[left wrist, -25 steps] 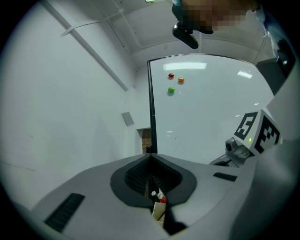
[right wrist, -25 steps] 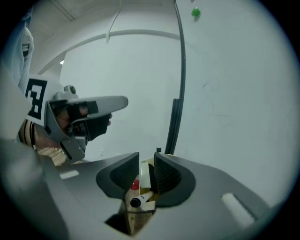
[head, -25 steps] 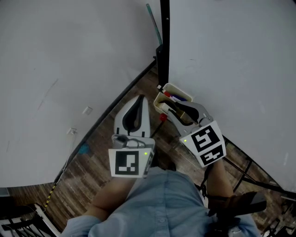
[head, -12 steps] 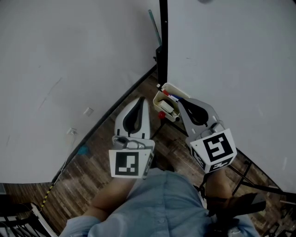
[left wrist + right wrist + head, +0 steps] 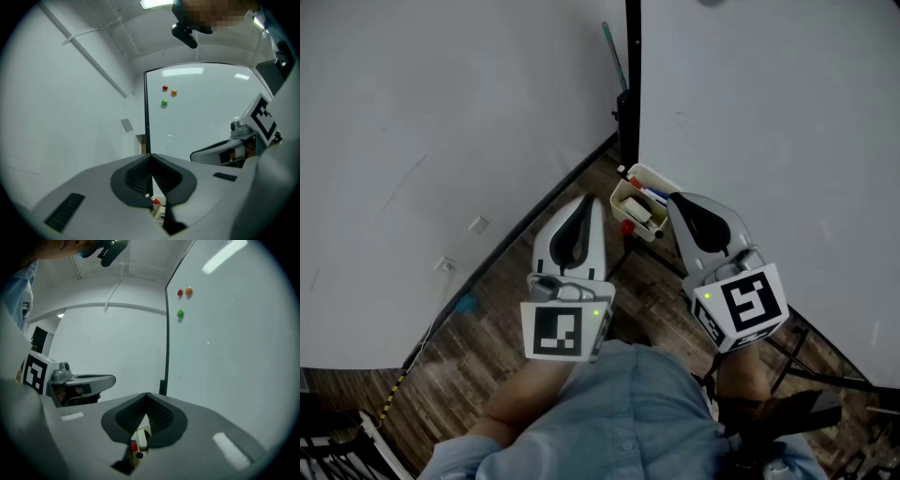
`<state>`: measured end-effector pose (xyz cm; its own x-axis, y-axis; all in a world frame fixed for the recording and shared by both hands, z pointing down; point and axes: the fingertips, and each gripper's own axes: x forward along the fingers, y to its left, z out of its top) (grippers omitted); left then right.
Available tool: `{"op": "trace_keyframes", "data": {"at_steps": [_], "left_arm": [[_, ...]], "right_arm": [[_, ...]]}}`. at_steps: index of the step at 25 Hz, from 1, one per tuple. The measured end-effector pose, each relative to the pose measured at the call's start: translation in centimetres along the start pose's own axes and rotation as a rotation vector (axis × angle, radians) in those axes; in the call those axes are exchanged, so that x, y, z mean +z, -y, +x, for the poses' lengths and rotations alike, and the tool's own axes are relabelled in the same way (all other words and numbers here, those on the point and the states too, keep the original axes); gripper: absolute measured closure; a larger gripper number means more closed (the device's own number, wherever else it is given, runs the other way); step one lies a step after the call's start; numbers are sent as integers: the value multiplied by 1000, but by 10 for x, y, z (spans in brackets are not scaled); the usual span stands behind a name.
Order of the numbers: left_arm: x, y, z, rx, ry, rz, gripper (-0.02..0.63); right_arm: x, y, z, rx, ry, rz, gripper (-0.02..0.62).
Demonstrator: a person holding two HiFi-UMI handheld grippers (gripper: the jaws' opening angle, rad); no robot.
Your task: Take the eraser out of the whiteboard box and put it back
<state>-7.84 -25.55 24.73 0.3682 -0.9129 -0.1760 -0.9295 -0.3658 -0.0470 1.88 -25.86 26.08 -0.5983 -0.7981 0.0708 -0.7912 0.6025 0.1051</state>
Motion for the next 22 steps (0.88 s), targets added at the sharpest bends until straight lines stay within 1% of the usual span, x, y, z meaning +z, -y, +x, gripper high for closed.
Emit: {"op": "trace_keyframes", "data": {"at_steps": [22], "left_arm": [[-1, 1, -2, 13, -1, -1, 603]], "right_arm": [[6, -1, -3, 7, 29, 2, 595]]}}
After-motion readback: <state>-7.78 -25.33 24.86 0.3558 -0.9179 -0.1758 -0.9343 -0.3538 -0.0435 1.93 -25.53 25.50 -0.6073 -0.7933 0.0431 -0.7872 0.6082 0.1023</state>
